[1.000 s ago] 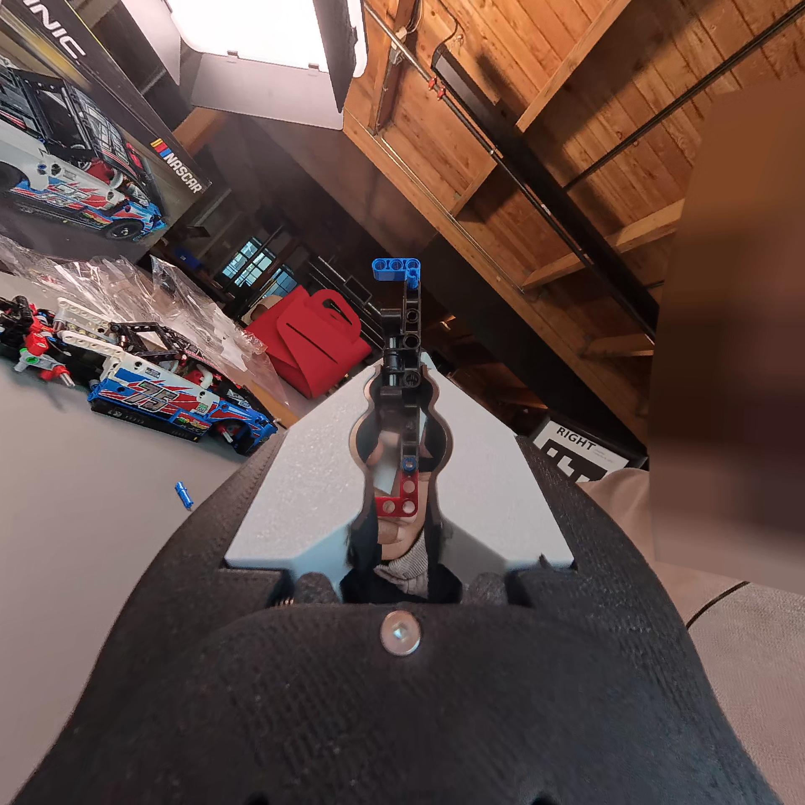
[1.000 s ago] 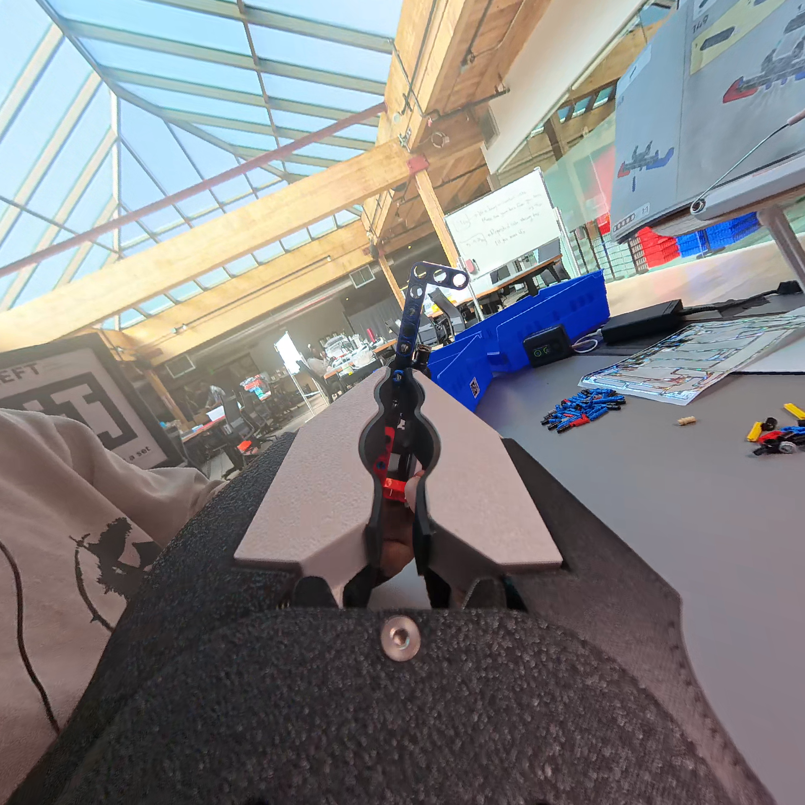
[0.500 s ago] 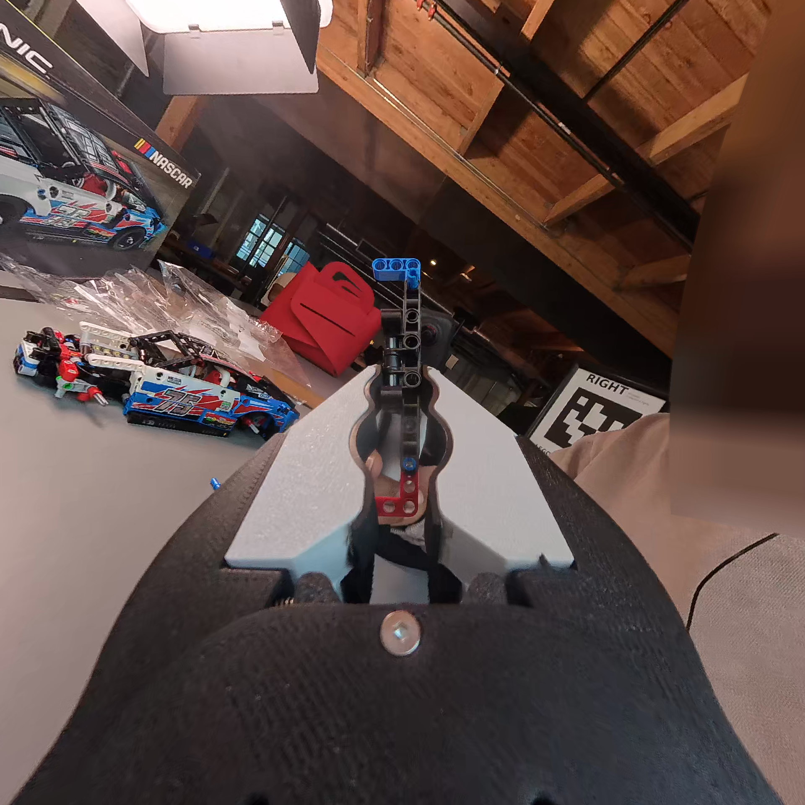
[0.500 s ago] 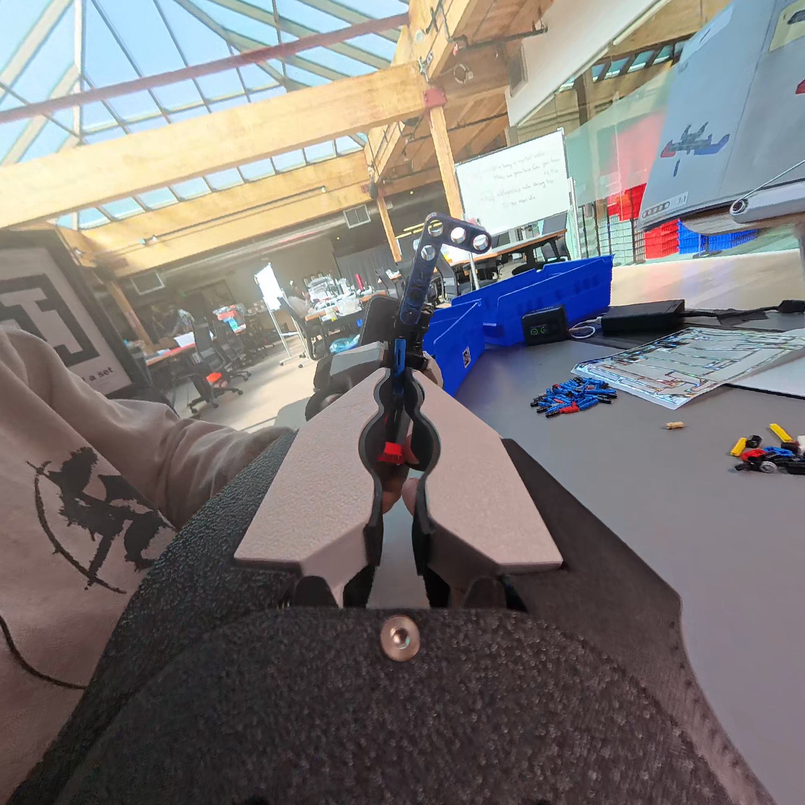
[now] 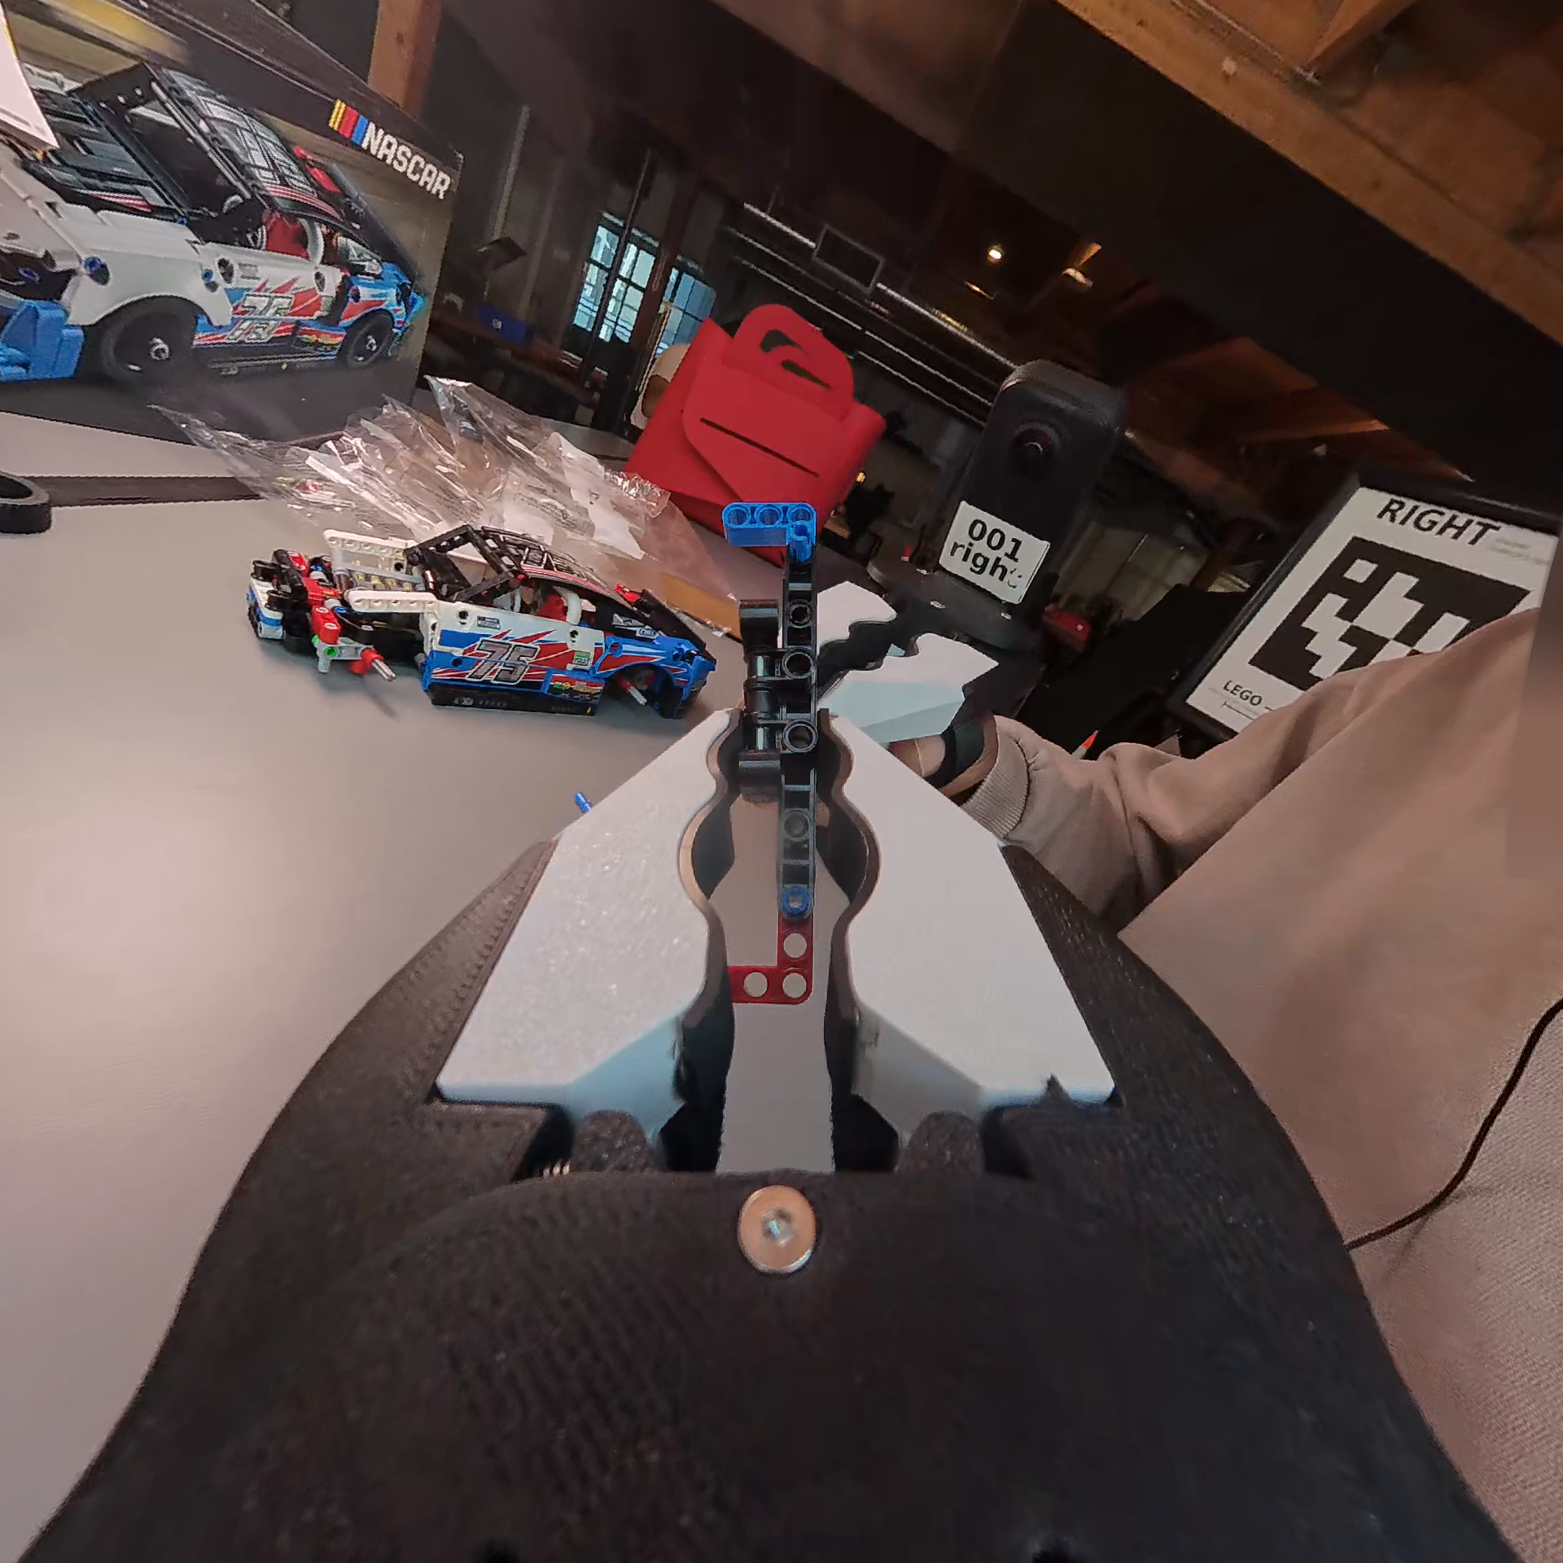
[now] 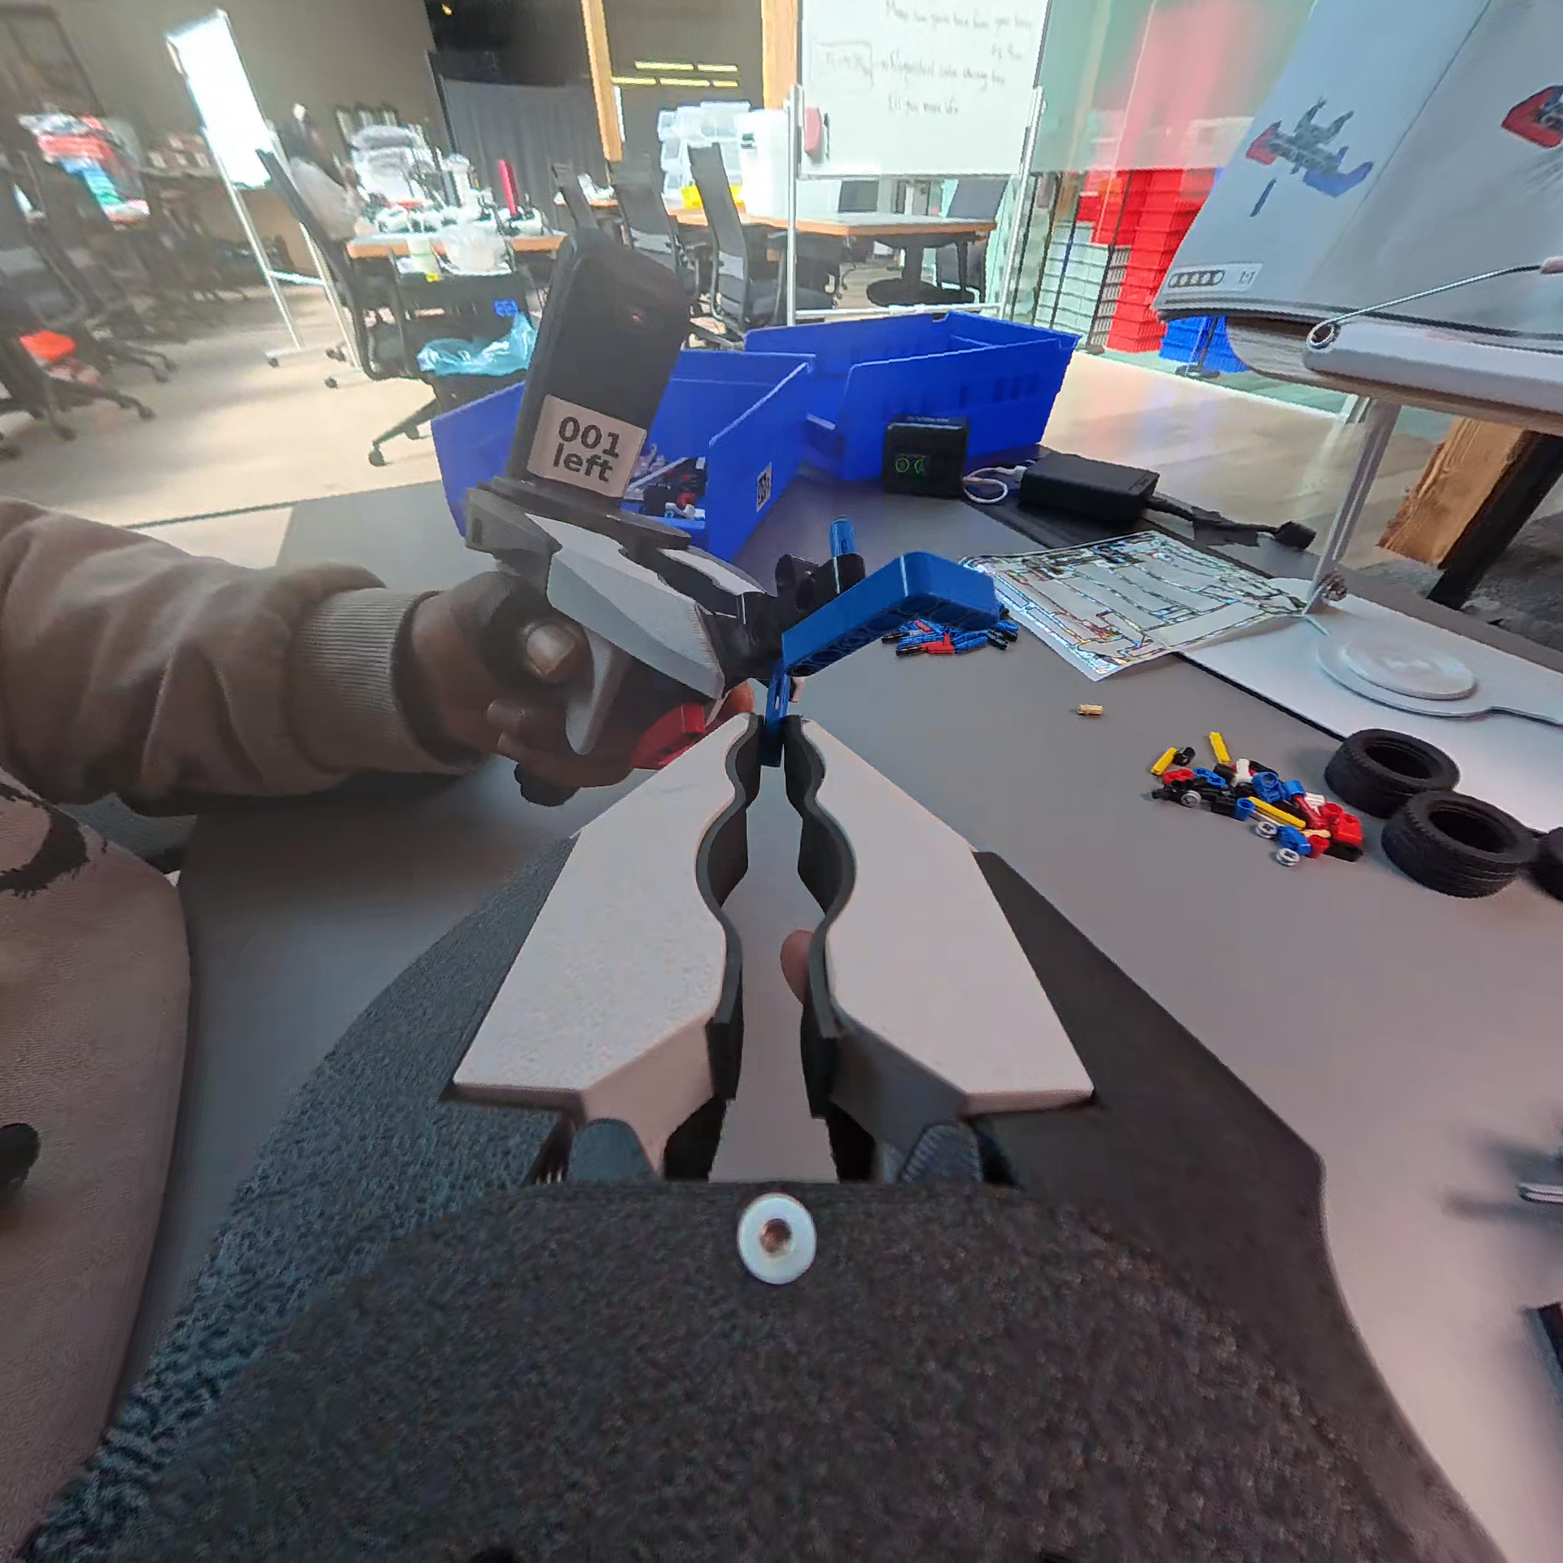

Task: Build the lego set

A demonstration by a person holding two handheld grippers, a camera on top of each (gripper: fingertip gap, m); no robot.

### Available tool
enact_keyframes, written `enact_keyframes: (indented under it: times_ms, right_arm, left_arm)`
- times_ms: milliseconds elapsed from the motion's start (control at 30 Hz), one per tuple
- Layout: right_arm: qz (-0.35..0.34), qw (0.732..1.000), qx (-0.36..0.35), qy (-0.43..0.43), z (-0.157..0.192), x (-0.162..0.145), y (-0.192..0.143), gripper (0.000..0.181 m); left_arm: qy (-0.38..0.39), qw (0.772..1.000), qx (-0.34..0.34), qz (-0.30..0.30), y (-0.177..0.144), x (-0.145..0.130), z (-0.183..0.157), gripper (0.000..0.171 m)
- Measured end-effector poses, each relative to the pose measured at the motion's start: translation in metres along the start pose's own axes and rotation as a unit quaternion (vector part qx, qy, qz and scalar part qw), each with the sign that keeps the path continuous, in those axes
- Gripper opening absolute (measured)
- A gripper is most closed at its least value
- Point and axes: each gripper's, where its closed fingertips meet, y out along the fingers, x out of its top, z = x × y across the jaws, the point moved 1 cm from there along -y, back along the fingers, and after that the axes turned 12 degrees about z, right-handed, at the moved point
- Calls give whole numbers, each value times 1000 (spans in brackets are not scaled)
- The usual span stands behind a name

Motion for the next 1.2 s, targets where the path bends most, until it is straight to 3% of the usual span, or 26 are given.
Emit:
enact_keyframes:
  times_ms: [267,567,767,967,1200]
  right_arm:
    - [24,999,1,-32,4,-7,2,2]
    - [59,997,-14,-44,3,-15,5,2]
    - [99,991,-33,-84,3,-28,9,2]
    - [83,996,-8,-43,3,-30,12,2]
    - [19,992,90,82,9,-17,9,1]
  left_arm:
    - [-52,998,-21,-7,2,-5,4,15]
    - [-52,998,-15,23,4,-14,7,15]
    - [-36,996,11,79,3,-27,13,15]
    - [-41,996,11,84,2,-29,14,15]
    - [-72,996,-40,42,2,-18,3,15]
